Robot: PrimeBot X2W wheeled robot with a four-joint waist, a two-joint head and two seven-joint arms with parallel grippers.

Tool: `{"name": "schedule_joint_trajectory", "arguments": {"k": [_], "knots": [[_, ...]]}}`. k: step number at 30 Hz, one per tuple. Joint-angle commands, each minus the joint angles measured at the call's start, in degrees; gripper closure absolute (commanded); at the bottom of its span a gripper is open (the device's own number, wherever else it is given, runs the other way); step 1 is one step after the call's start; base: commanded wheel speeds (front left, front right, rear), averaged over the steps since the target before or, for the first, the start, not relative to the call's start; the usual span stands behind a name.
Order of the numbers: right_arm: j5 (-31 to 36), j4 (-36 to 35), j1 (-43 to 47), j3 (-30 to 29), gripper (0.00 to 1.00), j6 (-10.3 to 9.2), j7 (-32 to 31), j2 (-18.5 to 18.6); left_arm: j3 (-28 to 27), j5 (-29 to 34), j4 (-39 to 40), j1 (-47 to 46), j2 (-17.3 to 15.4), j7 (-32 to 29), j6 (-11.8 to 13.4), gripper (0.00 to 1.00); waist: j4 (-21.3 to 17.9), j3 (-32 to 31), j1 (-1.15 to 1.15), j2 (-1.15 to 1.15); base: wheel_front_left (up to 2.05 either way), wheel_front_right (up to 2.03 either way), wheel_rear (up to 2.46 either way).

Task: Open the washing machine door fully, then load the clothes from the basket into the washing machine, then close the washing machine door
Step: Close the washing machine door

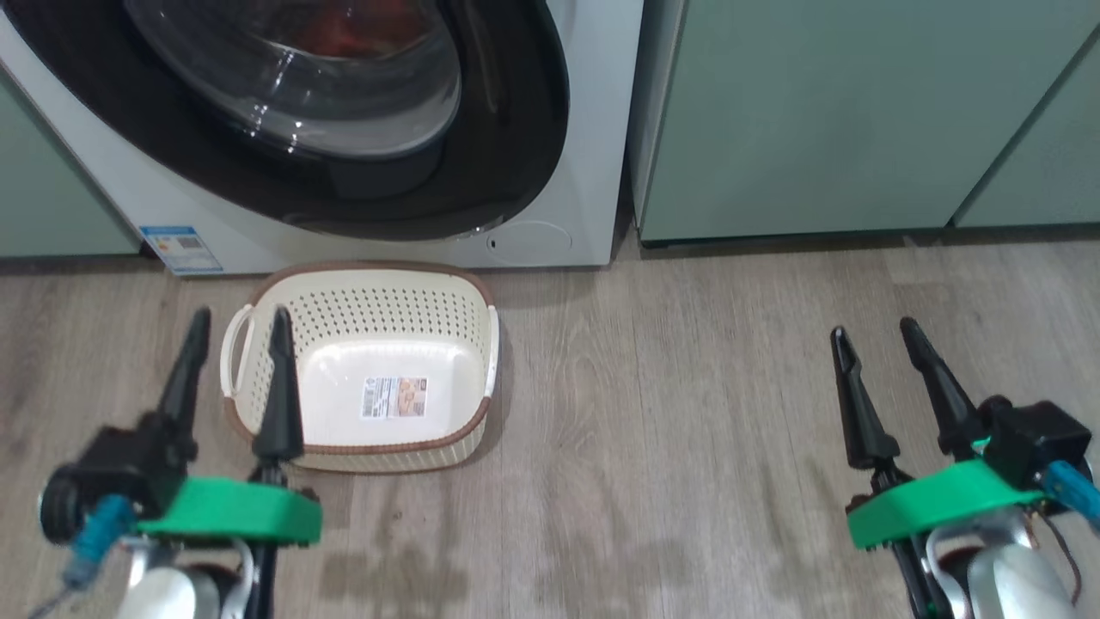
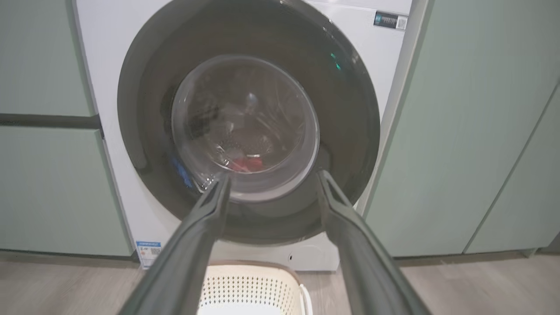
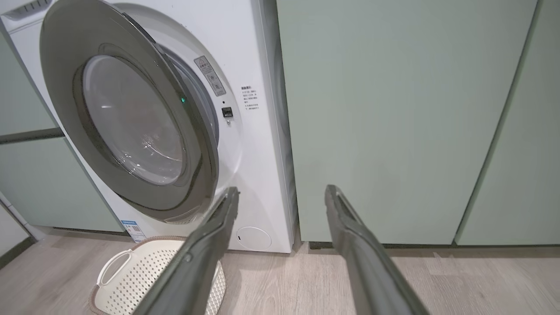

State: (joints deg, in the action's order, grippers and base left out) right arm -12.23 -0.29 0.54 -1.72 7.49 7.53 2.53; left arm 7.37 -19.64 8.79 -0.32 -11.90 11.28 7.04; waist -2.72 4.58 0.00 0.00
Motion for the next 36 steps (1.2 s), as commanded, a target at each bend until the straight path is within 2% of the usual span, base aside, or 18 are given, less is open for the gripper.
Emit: {"name": "schedule_joint_trajectory", "arguments": {"k": [1, 12, 36], "knots": [[0.6, -2.2, -0.2, 1.0, 0.0, 0.0, -0.2, 0.3, -1.6, 1.5, 0.9, -0.8, -1.5, 0.8, 0.7, 0.0, 0.1, -0.6, 0.0, 0.0, 0.0, 0.0, 0.0], [1.8, -2.7, 2.3, 0.3, 0.0, 0.0, -1.7, 0.3, -0.5, 3.6, -4.2, 1.1, -0.9, 2.7, 1.6, 0.0, 0.8, -2.9, 0.0, 0.0, 0.0, 0.0, 0.0], [0.7, -2.2, 1.8, 0.2, 0.0, 0.0, -0.9, 0.3, -0.3, 3.2, -5.3, 0.3, -1.1, 3.1, 2.4, 0.0, 0.9, -1.9, 0.0, 0.0, 0.0, 0.0, 0.0]]}}
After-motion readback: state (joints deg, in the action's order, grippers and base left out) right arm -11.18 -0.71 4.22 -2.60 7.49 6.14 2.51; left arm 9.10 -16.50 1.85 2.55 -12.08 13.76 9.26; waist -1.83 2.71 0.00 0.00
